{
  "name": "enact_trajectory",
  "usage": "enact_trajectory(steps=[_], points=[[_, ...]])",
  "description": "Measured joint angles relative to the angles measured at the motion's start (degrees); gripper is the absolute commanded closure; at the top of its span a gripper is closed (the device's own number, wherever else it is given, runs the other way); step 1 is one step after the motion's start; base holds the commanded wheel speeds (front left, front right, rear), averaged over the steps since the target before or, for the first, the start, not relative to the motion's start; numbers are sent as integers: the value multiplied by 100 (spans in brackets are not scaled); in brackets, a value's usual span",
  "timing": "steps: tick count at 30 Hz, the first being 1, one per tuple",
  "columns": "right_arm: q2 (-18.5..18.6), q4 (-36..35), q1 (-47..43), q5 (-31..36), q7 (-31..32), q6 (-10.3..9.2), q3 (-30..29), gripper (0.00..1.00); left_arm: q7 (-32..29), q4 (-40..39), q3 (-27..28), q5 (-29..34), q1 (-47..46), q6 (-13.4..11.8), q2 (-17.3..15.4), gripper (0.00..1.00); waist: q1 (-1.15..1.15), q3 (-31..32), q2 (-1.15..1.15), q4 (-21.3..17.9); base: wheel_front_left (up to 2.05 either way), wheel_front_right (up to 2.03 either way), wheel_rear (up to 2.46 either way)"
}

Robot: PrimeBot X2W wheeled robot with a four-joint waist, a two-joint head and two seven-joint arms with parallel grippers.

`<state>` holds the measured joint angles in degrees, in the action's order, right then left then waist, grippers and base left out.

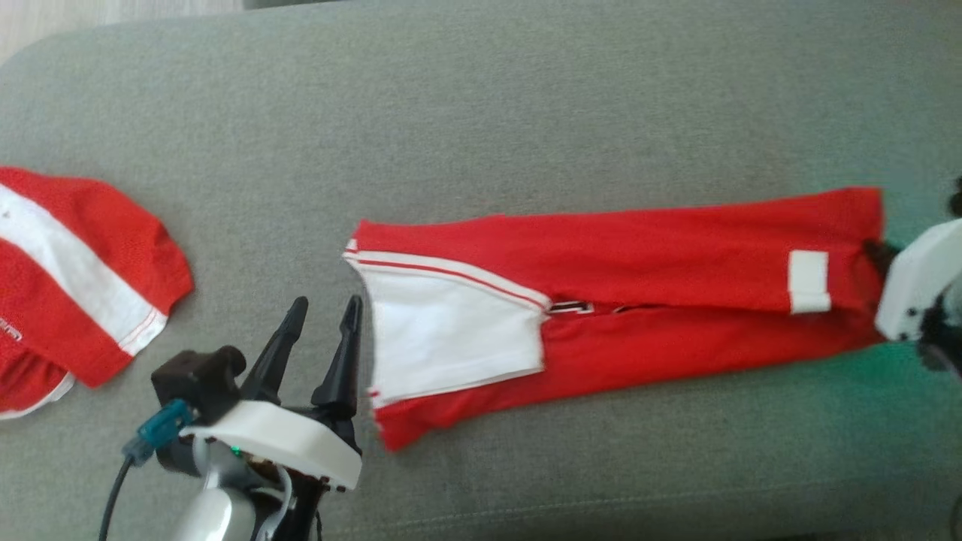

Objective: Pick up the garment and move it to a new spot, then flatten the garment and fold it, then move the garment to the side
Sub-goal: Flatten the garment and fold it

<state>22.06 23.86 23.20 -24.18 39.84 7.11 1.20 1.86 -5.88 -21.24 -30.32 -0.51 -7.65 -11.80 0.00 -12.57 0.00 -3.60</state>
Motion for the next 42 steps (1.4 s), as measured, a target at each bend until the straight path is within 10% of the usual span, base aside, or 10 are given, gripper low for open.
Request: enact_trajectory(steps=[8, 26, 42], points=[[-74, -777, -184, -319, 152, 0, -188, 100, 127, 149, -43, 129, -176, 16, -21, 0, 0, 145, 0, -180, 0, 0, 0], [-1321, -2100, -489, -1790, 402, 0, 1485, 100, 135, 319, -219, 200, -363, 40, -16, 0, 0, 230, 0, 208, 0, 0, 0], [-1781, -779, 81, -2020, -549, 0, 2588, 100, 229, 527, -412, 172, -392, 111, 107, 0, 0, 334, 0, 1091, 0, 0, 0]])
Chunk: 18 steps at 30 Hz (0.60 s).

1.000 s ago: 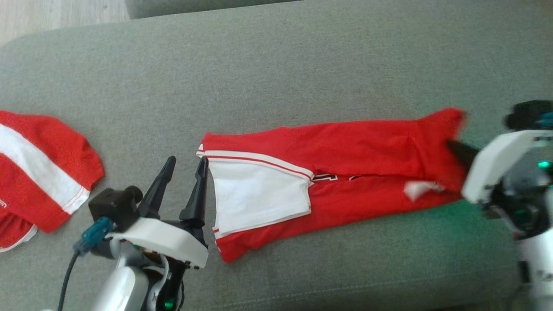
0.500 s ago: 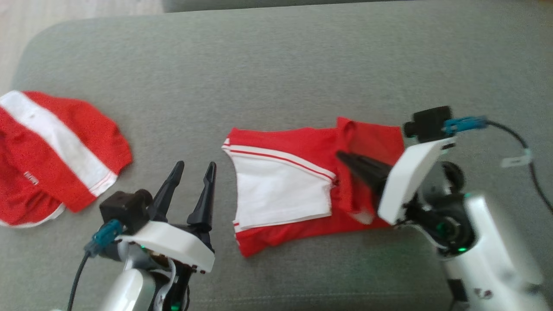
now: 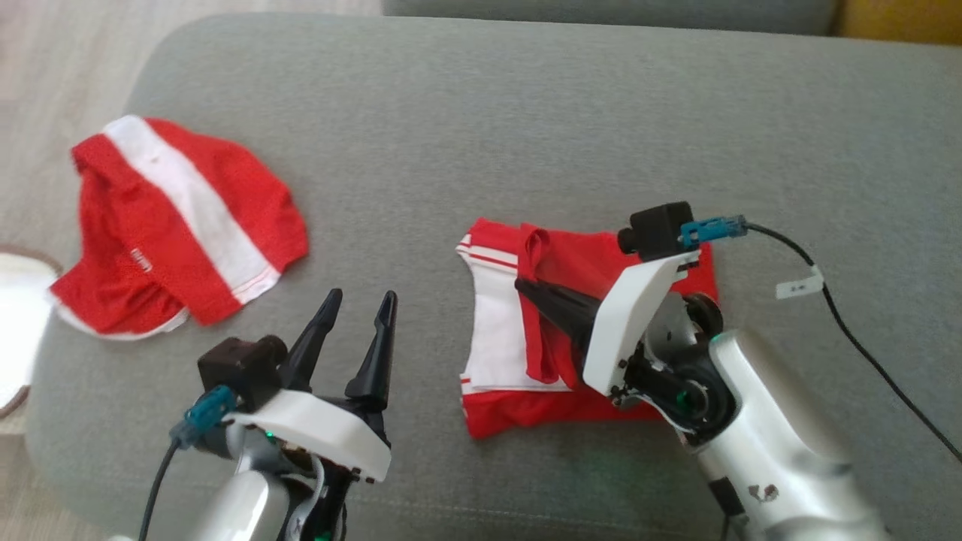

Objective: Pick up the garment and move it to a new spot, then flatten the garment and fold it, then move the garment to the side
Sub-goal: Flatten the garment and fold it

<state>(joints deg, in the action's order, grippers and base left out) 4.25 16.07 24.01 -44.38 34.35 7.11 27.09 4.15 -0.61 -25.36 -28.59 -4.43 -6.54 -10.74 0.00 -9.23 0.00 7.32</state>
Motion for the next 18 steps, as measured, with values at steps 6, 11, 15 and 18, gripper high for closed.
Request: enact_trajectory(steps=[6, 11, 15, 18], points=[[-1, 736, 260, -460, -525, 0, 359, 100, 24, 94, -55, -34, -13, 9, 31, 0, 0, 44, 0, 259, 0, 0, 0], [-2, 1441, 670, -760, -966, 0, 677, 100, 24, 162, -168, -42, -57, 51, 83, 0, 0, 71, 0, 407, 0, 0, 0], [-1, 1918, 953, -1113, -1424, 0, 834, 0, 59, 237, -183, -43, -58, 52, 121, 0, 0, 79, 0, 467, 0, 0, 0], [-1, 2053, 1094, -1274, -1603, 0, 988, 0, 64, 266, -185, -75, -59, 52, 133, 0, 0, 77, 0, 467, 0, 0, 0]])
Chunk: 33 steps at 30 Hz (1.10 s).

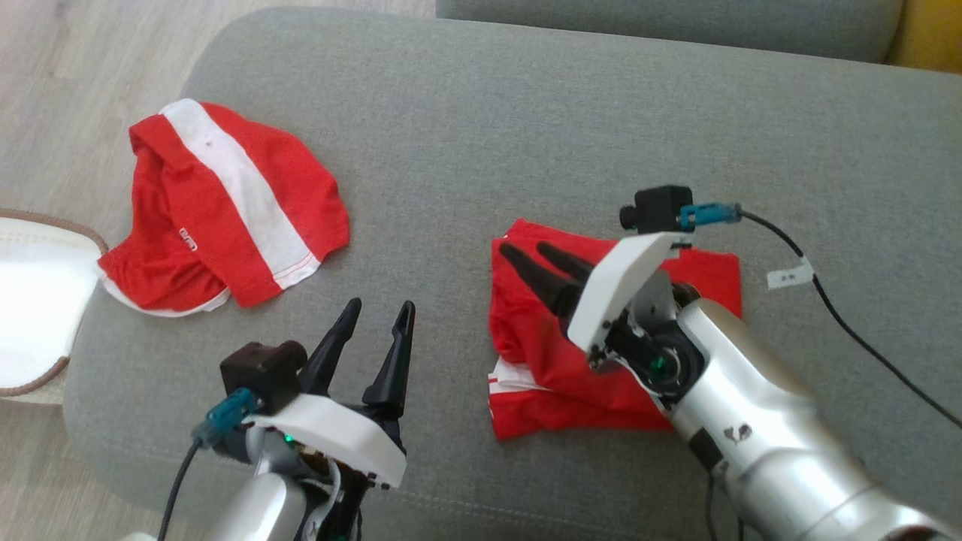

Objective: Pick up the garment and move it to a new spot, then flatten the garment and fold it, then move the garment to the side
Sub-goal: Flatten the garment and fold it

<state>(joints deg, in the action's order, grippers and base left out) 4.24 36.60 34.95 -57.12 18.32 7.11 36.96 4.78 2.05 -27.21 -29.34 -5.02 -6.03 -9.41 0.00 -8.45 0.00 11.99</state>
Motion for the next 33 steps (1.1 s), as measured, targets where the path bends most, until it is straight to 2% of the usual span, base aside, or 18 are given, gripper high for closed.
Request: enact_trajectory(steps=[2, 7, 15, 20, 21, 22, 25, 33], points=[[-2, 119, 202, -225, -256, 0, 183, 0, 12, 8, 2, -8, 0, -1, 0, 0, 0, -1, 0, -40, 0, 0, 0], [-2, 355, 482, -260, -872, 0, 226, 0, 63, 8, 12, -8, -1, -5, -13, 0, 0, -9, 0, -196, 0, 0, 0], [12, 713, 708, 890, -1974, 0, 196, 0, 141, 13, 37, -7, -41, -75, -31, 0, 0, -8, 0, -595, 0, 0, 0], [16, 765, 645, 1575, -2141, 0, 553, 0, 175, 27, 40, -7, -166, -87, -33, 0, 0, -21, 0, -785, 0, 0, 0], [16, 778, 614, 1691, -2141, 0, 650, 7, 182, 27, 38, -7, -170, -87, -33, 0, 0, -32, 0, -788, 0, 0, 0], [15, 791, 560, 1791, -2140, 0, 751, 47, 182, 29, 38, -7, -171, -87, -35, 0, 0, -42, 0, -777, 0, 0, 0], [10, 866, 313, 1985, -2134, 0, 1002, 100, 187, 26, 38, -7, -179, -88, -43, 0, 0, -70, 0, -682, 0, 0, 0], [4, 1083, -93, 2290, -2134, 0, 1621, 100, 191, 10, 43, -8, -241, -107, -57, 0, 0, -140, 0, -175, 0, 0, 0]])
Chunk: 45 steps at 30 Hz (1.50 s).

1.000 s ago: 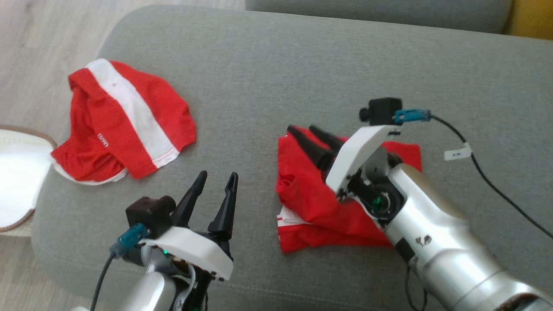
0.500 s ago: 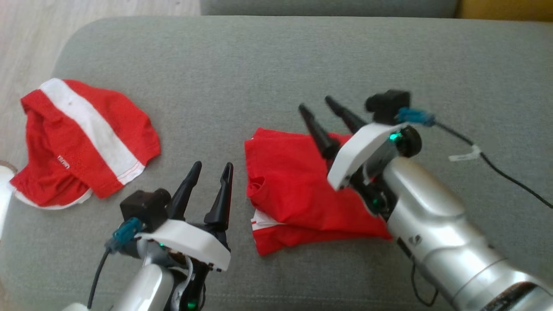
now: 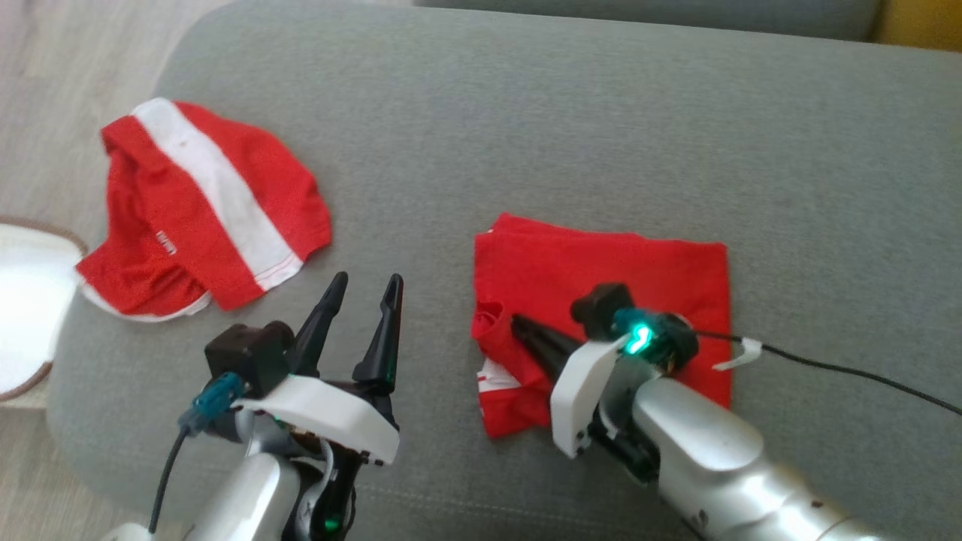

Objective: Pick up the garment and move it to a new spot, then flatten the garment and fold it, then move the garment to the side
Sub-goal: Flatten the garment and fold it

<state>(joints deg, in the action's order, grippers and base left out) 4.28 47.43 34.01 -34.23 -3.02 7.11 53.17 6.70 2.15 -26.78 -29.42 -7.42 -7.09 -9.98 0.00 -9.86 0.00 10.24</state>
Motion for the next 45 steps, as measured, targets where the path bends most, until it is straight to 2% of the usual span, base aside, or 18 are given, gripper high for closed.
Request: enact_trajectory(steps=[5, 10, 14, 19, 20, 21, 22, 23, 24, 26, 27, 35, 38, 45], points=[[-1, -194, -98, 1, 13, 0, 444, 100, 27, -5, 5, -1, 3, -23, -9, 0, 0, -7, 0, 150, 0, 0, 0], [-10, -345, -200, 30, -31, 0, 708, 100, 54, -21, 74, -47, 10, -63, -42, 0, 0, 20, 0, 76, 0, 0, 0], [-11, -409, -159, 202, -532, 0, 263, 100, 96, -24, 115, -52, 13, -98, -51, 0, 0, 74, 0, -81, 0, 0, 0], [-14, -486, -104, 641, -1017, 0, -898, 100, 156, -23, 142, -52, 21, -152, -58, 0, 0, 201, 0, -346, 0, 0, 0], [-14, -486, -104, 641, -1017, 0, -898, 100, 156, -23, 142, -52, 21, -152, -58, 0, 0, 201, 0, -346, 0, 0, 0], [-14, -531, -104, 762, -1053, 0, -1193, 91, 170, -22, 148, -51, 25, -155, -60, 0, 0, 235, 0, -401, 0, 0, 0], [-13, -595, -108, 916, -1079, 0, -1500, 77, 207, -22, 156, -51, 27, -157, -60, 0, 0, 271, 0, -458, 0, 0, 0], [-13, -671, -117, 1093, -1089, 0, -1800, 71, 229, -21, 162, -51, 30, -186, -62, 0, 0, 308, 0, -513, 0, 0, 0], [-12, -783, -155, 1260, -1120, 0, -2092, 54, 267, -16, 168, -51, 31, -202, -60, 0, 0, 350, 0, -565, 0, 0, 0], [-14, -1081, -336, 1564, -1131, 0, -2664, 3, 337, -10, 183, -51, 33, -233, -59, 0, 0, 438, 0, -667, 0, 0, 0], [-14, -1255, -488, 1704, -1136, 0, -2929, 0, 358, -2, 188, -51, 37, -254, -58, 0, 0, 485, 0, -713, 0, 0, 0], [-32, -2495, -2247, 2350, -1136, 0, -4389, 0, 701, 299, 224, 267, 308, -361, -56, 0, 0, 858, 0, -910, 0, 0, 0], [-66, -2848, -2703, 2383, -1136, 0, -4691, 0, 714, 434, 201, 570, 403, -411, -97, 0, 0, 926, 0, -923, 0, 0, 0], [-134, -3441, -3153, 2417, -1063, 0, -5033, 0, 759, 492, 443, 738, 812, -502, -63, 0, 0, 913, 0, -963, 0, 0, 0]])
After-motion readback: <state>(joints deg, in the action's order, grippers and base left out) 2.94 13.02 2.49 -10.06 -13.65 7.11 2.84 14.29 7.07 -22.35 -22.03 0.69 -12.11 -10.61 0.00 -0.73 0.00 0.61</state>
